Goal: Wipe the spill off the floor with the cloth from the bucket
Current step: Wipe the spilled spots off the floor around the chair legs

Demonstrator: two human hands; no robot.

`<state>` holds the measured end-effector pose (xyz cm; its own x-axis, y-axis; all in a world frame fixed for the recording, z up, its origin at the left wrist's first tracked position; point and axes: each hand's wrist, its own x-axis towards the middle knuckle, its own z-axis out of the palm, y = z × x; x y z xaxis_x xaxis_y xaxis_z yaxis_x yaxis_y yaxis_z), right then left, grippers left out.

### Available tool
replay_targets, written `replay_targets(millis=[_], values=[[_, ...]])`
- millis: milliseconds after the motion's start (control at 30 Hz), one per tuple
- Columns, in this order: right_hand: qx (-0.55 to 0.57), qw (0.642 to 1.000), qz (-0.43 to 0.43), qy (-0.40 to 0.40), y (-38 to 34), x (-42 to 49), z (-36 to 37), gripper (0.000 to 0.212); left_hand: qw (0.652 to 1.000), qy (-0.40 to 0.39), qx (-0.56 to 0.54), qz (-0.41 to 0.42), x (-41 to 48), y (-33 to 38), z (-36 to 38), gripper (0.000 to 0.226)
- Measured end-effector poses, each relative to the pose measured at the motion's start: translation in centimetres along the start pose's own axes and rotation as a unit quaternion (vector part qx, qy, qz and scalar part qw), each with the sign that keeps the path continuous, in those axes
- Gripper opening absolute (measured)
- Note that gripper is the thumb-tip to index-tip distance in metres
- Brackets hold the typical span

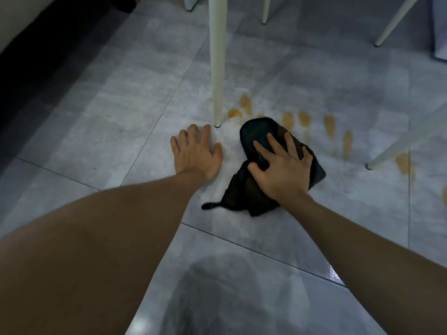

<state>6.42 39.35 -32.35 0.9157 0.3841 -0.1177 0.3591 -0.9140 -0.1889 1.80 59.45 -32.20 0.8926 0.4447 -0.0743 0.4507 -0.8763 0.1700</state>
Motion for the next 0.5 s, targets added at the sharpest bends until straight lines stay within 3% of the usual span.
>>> replay_targets(millis=[100,300,500], values=[[0.013,0.999,0.04,0.004,-1.1,3.7,-0.6,0.064,1.0,-0.022,-0.005,-0.019,2.4,0.9,0.2,0.06],[0.012,0.998,-0.019,0.062,1.3,0.3,0.5,0.059,0.998,-0.018,0.012,-0.058,3.1,1.7,1.9,0.062],[0.005,0.999,0.035,0.024,0.4,7.4,-0.8,0.064,0.999,-0.034,0.003,-0.041,1.3,2.4,2.0,0.061]])
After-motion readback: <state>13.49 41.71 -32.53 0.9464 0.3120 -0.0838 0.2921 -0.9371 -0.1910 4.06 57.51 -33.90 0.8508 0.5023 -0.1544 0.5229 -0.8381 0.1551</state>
